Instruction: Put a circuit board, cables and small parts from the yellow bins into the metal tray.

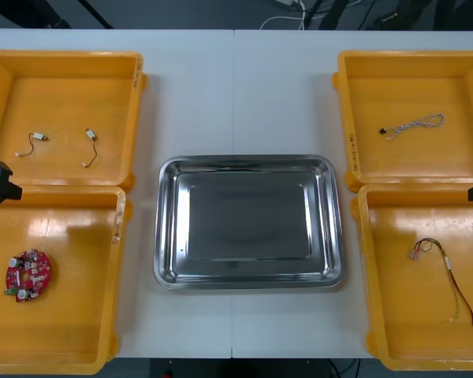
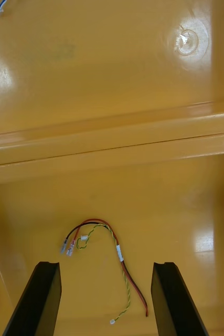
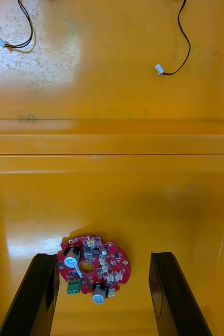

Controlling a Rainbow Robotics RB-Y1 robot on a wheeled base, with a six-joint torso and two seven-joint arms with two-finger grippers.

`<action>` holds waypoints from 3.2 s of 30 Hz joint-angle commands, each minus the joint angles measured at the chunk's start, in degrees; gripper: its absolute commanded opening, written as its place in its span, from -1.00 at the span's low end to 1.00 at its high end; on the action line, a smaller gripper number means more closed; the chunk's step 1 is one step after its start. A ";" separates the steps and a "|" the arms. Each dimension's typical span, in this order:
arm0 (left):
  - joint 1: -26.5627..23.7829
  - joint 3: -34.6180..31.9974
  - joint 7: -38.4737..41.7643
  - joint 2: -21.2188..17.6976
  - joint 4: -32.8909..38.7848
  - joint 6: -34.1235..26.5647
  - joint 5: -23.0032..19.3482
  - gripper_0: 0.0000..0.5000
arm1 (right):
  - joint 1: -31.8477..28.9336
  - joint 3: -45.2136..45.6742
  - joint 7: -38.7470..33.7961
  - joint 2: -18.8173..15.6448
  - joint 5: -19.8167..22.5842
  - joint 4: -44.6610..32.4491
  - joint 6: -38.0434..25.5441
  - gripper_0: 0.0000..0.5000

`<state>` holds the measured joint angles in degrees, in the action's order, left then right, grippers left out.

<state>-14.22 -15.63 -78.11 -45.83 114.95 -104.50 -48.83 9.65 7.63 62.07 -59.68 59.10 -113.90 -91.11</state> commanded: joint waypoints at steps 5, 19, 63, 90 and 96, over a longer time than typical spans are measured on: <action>0.59 -1.60 -2.48 -2.59 1.76 0.61 0.49 1.00 | -0.60 2.03 1.74 -2.46 0.40 -1.33 -0.30 1.00; 0.59 -1.60 -2.48 -2.59 1.76 0.61 0.49 1.00 | -0.60 2.03 1.74 -2.46 0.40 -1.33 -0.30 1.00; 0.59 -1.60 -2.48 -2.59 1.76 0.61 0.49 1.00 | -0.60 2.03 1.74 -2.46 0.40 -1.33 -0.30 1.00; 0.59 -1.60 -2.48 -2.59 1.76 0.61 0.49 1.00 | -0.60 2.03 1.74 -2.46 0.40 -1.33 -0.30 1.00; 0.59 -1.60 -2.48 -2.59 1.76 0.61 0.49 1.00 | -0.60 2.03 1.74 -2.46 0.40 -1.33 -0.30 1.00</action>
<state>-14.22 -15.63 -78.11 -45.83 114.95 -104.50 -48.83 9.65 7.63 62.07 -59.68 59.10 -113.90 -91.11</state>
